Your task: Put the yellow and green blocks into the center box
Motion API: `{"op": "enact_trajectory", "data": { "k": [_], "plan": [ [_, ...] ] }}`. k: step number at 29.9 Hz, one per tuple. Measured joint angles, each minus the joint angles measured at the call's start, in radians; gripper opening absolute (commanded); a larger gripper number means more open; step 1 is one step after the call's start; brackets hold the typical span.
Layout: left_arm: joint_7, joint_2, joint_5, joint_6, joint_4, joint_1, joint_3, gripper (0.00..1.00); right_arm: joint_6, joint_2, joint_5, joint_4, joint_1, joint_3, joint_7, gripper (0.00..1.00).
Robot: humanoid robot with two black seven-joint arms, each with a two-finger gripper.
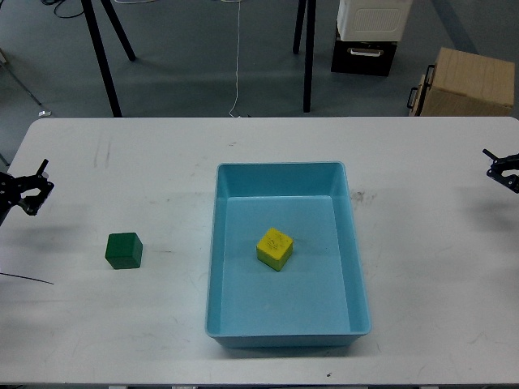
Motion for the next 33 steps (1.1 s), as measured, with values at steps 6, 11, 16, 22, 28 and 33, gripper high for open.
{"op": "enact_trajectory", "data": {
  "k": [6, 11, 16, 22, 28, 33],
  "plan": [
    [0.000, 0.001, 0.001, 0.000, 0.000, 0.000, 0.000, 1.00, 0.052, -0.003, 0.057, 0.002, -0.015, 0.087, -0.006, 1.00],
    [0.000, 0.001, 0.002, 0.000, 0.000, -0.002, 0.000, 1.00, 0.048, 0.042, 0.332, 0.012, -0.028, 0.173, -0.007, 1.00],
    [0.000, 0.004, 0.002, 0.000, 0.000, -0.001, -0.001, 1.00, 0.047, 0.099, 0.519, 0.009, -0.041, 0.232, -0.007, 1.00],
    [0.000, 0.005, 0.002, -0.002, 0.005, 0.000, -0.003, 1.00, 0.047, 0.190, 0.587, 0.001, -0.100, 0.336, -0.007, 1.00],
    [-0.082, 0.005, 0.000, -0.002, 0.039, 0.000, -0.013, 1.00, 0.058, 0.237, 0.581, 0.009, -0.135, 0.374, -0.007, 1.00],
    [-0.196, 0.029, 0.000, -0.002, 0.054, 0.014, -0.017, 1.00, 0.059, 0.234, 0.578, 0.014, -0.147, 0.373, -0.007, 1.00]
  ]
}}
